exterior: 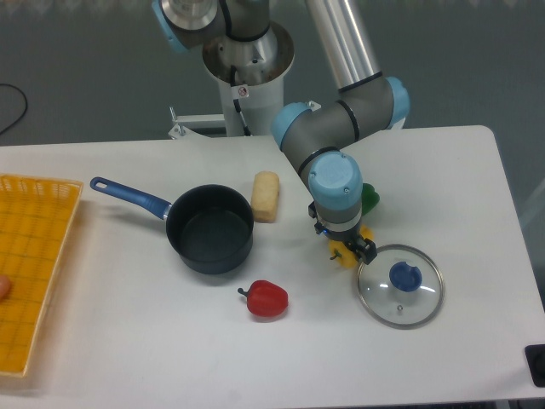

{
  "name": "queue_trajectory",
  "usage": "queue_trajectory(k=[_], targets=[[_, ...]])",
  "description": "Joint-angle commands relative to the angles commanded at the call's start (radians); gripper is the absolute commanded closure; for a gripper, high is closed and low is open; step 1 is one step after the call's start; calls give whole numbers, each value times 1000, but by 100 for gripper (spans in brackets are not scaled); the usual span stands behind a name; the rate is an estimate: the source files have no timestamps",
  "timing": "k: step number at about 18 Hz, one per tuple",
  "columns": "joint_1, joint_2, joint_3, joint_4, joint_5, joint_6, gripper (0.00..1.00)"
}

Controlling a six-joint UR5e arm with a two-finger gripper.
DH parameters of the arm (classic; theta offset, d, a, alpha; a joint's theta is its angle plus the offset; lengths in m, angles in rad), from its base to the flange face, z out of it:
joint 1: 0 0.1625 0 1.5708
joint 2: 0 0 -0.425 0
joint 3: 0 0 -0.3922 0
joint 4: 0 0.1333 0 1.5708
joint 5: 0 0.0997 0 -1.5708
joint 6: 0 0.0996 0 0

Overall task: Pick up the yellow pepper
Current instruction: 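Lower the gripper around the yellow pepper and close on it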

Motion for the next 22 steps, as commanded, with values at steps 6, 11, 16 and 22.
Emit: queue_trajectory(k=[6, 11, 16, 22], targets=[[-2, -5, 0, 0, 3, -2, 31], [-2, -5, 24, -8, 6, -2, 52], [-2, -2, 51, -52, 5, -3, 63], [5, 29, 141, -151, -9, -20, 63]])
